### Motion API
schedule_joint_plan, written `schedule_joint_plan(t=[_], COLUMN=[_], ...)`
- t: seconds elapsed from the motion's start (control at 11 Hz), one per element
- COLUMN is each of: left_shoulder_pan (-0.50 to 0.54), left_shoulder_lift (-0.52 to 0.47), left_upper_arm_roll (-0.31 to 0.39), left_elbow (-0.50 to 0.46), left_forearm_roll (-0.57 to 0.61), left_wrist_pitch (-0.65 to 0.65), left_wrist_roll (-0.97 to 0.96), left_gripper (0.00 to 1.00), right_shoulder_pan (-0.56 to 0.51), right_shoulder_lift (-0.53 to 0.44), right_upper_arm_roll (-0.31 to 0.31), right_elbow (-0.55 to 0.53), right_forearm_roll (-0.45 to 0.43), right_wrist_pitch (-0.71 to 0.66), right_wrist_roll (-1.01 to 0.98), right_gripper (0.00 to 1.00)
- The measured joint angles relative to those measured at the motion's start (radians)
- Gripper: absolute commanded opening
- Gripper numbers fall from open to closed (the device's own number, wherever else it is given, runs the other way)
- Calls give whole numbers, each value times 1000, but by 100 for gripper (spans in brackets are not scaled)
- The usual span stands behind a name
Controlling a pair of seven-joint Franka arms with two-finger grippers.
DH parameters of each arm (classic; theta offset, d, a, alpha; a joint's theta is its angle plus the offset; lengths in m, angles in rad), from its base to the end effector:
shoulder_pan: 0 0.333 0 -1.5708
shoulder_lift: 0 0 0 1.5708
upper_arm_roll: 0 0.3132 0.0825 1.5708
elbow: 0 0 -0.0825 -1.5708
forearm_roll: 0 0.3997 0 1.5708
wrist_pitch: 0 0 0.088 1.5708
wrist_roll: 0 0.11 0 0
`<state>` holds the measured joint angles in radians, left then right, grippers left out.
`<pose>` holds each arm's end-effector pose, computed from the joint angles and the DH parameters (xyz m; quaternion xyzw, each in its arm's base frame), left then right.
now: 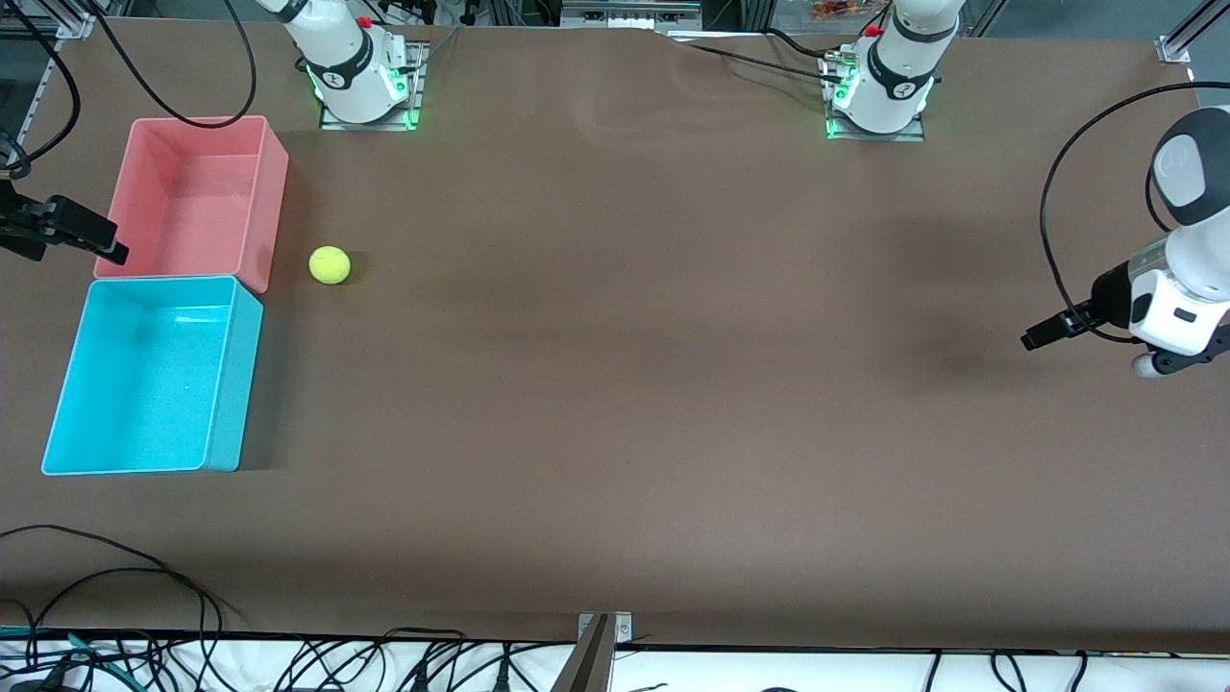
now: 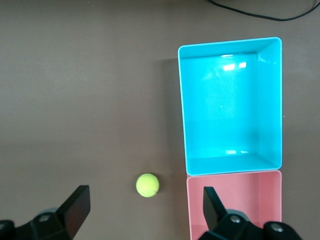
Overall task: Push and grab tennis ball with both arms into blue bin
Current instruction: 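Raise the left gripper away while the right gripper reaches the ball, then lower the right gripper onto the tennis ball and close it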
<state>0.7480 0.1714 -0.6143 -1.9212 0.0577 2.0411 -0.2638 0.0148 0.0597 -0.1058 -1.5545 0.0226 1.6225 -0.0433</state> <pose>0.5953 0.0947 0.4035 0.9820 0.1872 -0.0111 0.0230 0.5907 -0.0497 0.5967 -0.9997 0.0243 -0.0049 0.0078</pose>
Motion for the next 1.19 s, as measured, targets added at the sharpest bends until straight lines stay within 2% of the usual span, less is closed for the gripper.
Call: schedule_joint_plan(t=[0.18,0.27,0.55,0.73,1.0,1.19], left_shoulder_pan=[-17,-78,-418,-552,-739,-821], left_shoulder_lift=[-6,-21,-110,-169,-184,-183], left_upper_arm_roll=[-2,27,213,305,569,692], left_elbow=[45,63,82,106,147,148], left_forearm_roll=[0,0,-3,-9,-31,-72], left_wrist_pitch=[-48,-72,-127,-156,-188,-188], left_wrist_roll=[73,88,122,152,369,477], left_gripper=[100,100,100,100,100,100], right_shoulder_pan=[0,-1,-1,-4,-20,-21], right_shoulder_lift=[3,12,56,69,98,126], right_upper_arm_roll=[0,0,-1,-2,-3,-3], right_elbow=[0,-1,-1,-1,-1,-2], right_forearm_roll=[0,0,0,0,0,0], right_wrist_pitch=[-3,-3,6,25,24,24], right_wrist_roll=[0,0,0,1,1,1], right_gripper=[100,100,100,100,100,100])
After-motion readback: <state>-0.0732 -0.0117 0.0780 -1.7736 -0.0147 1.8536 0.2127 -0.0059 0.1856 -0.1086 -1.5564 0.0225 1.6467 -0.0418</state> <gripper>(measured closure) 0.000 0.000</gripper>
